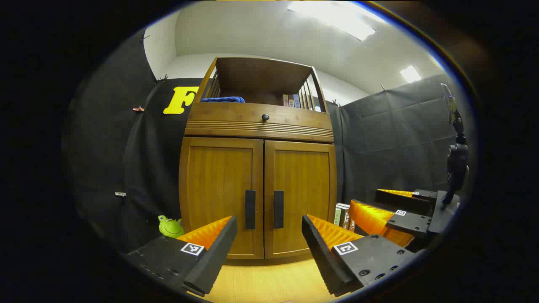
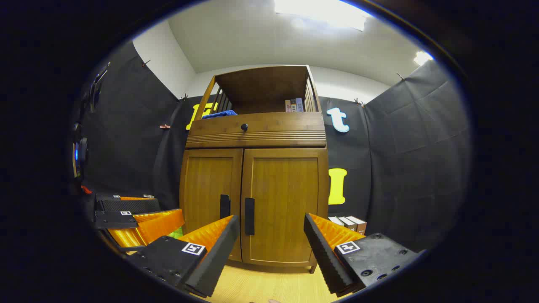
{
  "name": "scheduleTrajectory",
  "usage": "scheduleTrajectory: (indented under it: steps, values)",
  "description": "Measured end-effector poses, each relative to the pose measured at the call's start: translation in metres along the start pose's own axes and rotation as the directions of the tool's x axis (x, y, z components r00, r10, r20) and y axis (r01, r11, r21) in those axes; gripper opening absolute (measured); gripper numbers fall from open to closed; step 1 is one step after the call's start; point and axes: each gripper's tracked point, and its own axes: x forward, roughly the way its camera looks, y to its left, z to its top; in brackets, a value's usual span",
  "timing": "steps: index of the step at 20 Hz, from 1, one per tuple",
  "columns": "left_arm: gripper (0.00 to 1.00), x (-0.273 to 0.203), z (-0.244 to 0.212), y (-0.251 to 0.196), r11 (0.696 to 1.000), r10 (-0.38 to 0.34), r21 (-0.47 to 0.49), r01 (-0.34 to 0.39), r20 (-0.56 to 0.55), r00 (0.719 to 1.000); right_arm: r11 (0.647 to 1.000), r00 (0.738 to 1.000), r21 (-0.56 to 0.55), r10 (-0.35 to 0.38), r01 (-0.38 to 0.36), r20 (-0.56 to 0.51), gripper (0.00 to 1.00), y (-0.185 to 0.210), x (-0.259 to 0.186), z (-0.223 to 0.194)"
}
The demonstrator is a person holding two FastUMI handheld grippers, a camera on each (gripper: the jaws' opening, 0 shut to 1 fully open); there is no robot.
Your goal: Open the right door of the double-door shoe cabinet with the right hand, and open the left door with the left hand.
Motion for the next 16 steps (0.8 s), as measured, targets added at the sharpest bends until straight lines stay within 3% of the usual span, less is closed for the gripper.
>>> scheduleTrajectory:
  steps: [3,16]
  values:
    - [0.96,0.000,-0.001,0.000,1.000,-0.001,-0.007,0.001,-0.002,1.000,1.000,1.000,0.001,0.001,-0.001,-0.011,0.99,-0.002,0.000,-0.003]
    - [0.96,-0.010,0.003,0.001,1.000,-0.006,-0.022,0.006,0.007,1.000,1.000,1.000,0.009,0.022,-0.022,-0.015,0.97,0.004,0.000,-0.005]
